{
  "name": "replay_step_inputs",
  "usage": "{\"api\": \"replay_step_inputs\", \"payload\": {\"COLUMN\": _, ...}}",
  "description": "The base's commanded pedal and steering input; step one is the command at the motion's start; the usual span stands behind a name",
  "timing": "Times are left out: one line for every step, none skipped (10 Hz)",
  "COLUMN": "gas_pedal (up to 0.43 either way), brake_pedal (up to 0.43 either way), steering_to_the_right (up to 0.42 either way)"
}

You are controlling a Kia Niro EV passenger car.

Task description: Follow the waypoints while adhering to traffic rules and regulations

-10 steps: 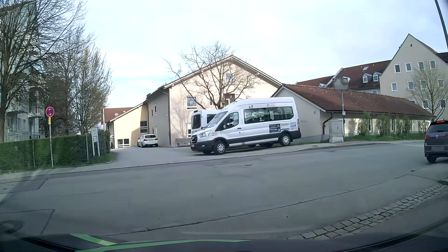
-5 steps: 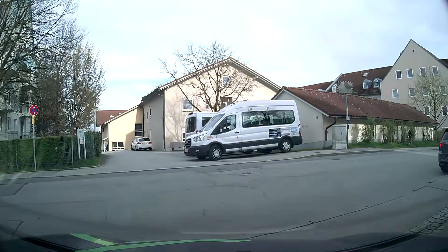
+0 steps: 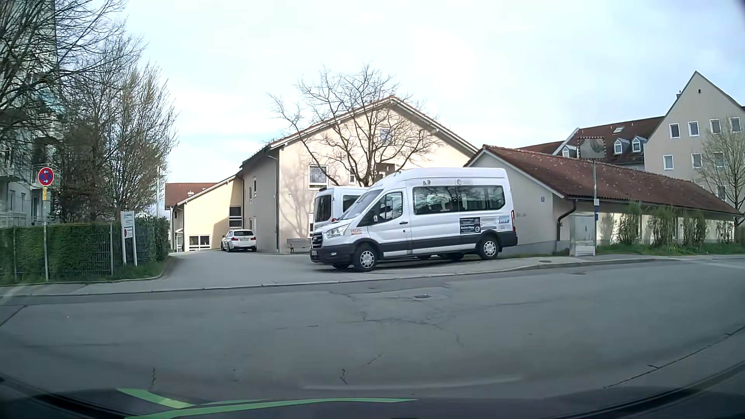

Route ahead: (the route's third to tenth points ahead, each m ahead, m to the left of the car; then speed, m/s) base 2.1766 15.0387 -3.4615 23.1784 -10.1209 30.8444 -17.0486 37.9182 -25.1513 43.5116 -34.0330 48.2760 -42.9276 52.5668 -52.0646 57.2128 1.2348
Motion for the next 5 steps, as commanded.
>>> {"api": "replay_step_inputs", "payload": {"gas_pedal": 0.0, "brake_pedal": 0.244, "steering_to_the_right": -0.205}}
{"api": "replay_step_inputs", "payload": {"gas_pedal": 0.0, "brake_pedal": 0.238, "steering_to_the_right": -0.242}}
{"api": "replay_step_inputs", "payload": {"gas_pedal": 0.0, "brake_pedal": 0.238, "steering_to_the_right": -0.295}}
{"api": "replay_step_inputs", "payload": {"gas_pedal": 0.0, "brake_pedal": 0.22, "steering_to_the_right": -0.332}}
{"api": "replay_step_inputs", "payload": {"gas_pedal": 0.0, "brake_pedal": 0.159, "steering_to_the_right": -0.373}}
